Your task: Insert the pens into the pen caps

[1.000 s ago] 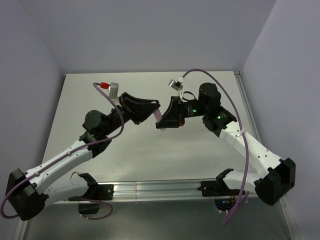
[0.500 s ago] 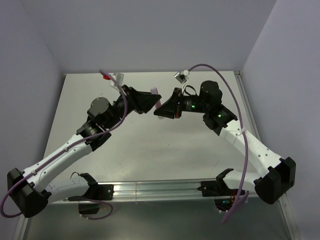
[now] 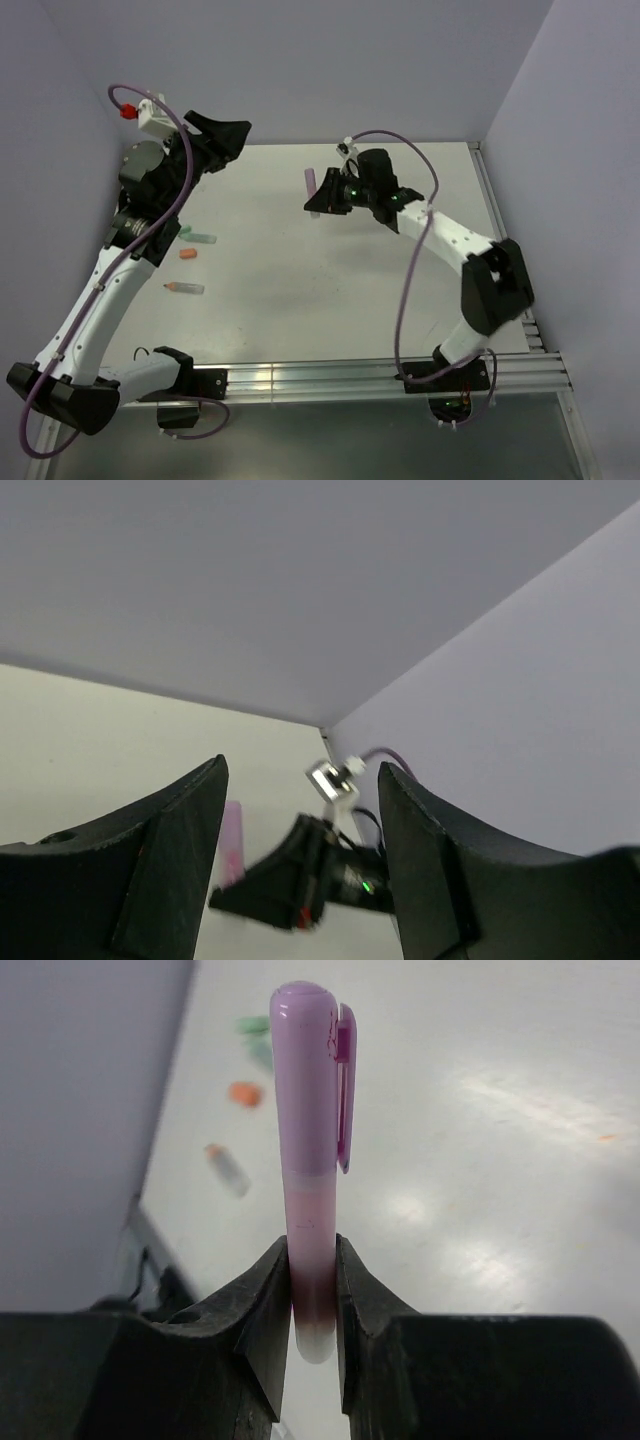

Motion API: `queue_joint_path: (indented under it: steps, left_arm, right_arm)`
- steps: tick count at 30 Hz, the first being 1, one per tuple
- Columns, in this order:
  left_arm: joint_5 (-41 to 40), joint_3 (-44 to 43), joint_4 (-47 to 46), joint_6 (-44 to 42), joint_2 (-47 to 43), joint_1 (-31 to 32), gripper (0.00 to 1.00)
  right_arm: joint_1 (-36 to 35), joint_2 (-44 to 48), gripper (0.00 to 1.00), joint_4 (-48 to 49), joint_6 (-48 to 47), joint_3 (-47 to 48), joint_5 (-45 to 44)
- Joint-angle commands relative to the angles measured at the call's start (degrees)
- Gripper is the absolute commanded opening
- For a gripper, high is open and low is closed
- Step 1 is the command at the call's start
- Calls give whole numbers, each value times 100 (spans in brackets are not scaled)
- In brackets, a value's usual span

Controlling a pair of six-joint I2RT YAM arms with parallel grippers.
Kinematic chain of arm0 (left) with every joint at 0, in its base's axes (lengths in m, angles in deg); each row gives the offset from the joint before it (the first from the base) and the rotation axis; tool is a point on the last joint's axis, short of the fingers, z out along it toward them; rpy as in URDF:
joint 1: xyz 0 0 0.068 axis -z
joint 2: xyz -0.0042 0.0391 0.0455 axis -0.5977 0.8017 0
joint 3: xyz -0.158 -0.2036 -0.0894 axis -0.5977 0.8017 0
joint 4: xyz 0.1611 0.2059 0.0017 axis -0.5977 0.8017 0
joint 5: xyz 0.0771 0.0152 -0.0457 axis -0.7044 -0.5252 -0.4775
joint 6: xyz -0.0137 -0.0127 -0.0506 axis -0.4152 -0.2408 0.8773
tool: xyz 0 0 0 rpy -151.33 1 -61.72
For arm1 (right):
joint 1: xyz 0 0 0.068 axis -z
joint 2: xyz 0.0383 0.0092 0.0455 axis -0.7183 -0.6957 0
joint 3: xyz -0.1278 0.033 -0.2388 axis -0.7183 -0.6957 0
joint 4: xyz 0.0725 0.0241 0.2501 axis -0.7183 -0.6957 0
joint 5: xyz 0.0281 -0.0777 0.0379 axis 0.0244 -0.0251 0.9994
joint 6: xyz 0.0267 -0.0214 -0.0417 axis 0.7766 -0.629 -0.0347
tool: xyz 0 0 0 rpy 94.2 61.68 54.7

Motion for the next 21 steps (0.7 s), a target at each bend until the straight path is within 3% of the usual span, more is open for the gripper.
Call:
queue_joint_path:
  steps: [1, 6, 12, 21]
  left_arm:
    - [-17, 266, 516, 135, -348, -90, 66]
    - [-8, 407, 991, 3, -656, -187, 66]
    - [-8, 635, 1237, -155, -850, -327, 66]
    - [379, 714, 1325, -146, -692, -705, 65]
  right_arm:
    - [341, -1028, 0, -548, -186, 893, -728]
    - [518, -2462, 0, -1340, -467, 2108, -1361]
    - [764, -3604, 0, -1954, -616, 3337, -1248]
    - [826, -4327, 4, -2465, -669, 4069, -1326]
